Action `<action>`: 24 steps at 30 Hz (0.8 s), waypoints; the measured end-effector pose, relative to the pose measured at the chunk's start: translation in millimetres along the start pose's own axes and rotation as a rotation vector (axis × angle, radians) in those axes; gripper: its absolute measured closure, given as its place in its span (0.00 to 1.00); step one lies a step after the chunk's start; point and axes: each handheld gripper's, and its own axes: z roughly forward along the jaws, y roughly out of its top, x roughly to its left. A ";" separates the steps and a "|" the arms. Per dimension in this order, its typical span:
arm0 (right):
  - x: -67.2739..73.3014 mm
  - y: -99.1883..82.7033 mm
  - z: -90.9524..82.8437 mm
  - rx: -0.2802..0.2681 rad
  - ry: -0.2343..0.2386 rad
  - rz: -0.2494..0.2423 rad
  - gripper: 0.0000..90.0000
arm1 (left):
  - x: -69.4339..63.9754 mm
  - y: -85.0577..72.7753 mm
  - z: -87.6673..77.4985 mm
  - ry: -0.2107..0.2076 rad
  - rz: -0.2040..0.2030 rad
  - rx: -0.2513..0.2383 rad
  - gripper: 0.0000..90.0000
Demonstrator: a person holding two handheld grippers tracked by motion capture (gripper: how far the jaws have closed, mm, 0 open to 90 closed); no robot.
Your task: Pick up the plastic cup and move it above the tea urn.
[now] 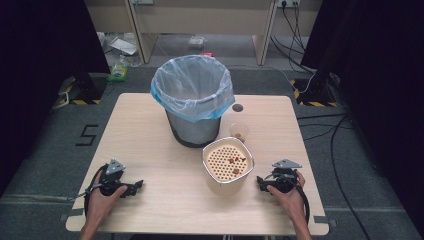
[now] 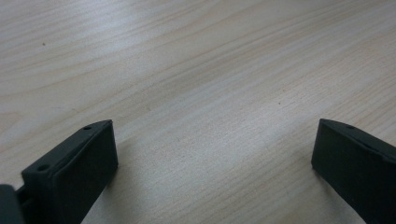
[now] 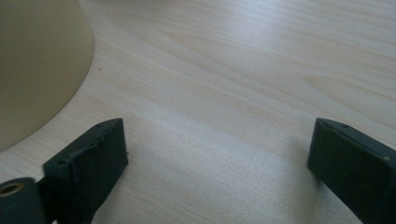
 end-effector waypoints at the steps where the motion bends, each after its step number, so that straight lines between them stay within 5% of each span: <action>1: 0.0 0.0 0.0 0.000 0.000 0.000 0.10 | 0.0 0.0 0.0 0.000 0.000 0.000 0.00; 2: -1.9 1.0 -2.1 -0.014 -0.004 0.002 0.22 | 0.0 0.0 0.0 0.000 0.000 0.000 0.00; 13: -3.5 9.3 -12.0 -0.065 0.021 0.000 0.17 | 0.0 0.0 0.0 0.000 0.000 0.000 0.00; 24: -20.8 46.7 -22.3 -0.112 0.006 -0.007 0.22 | 0.0 0.0 0.0 0.000 0.000 0.000 0.00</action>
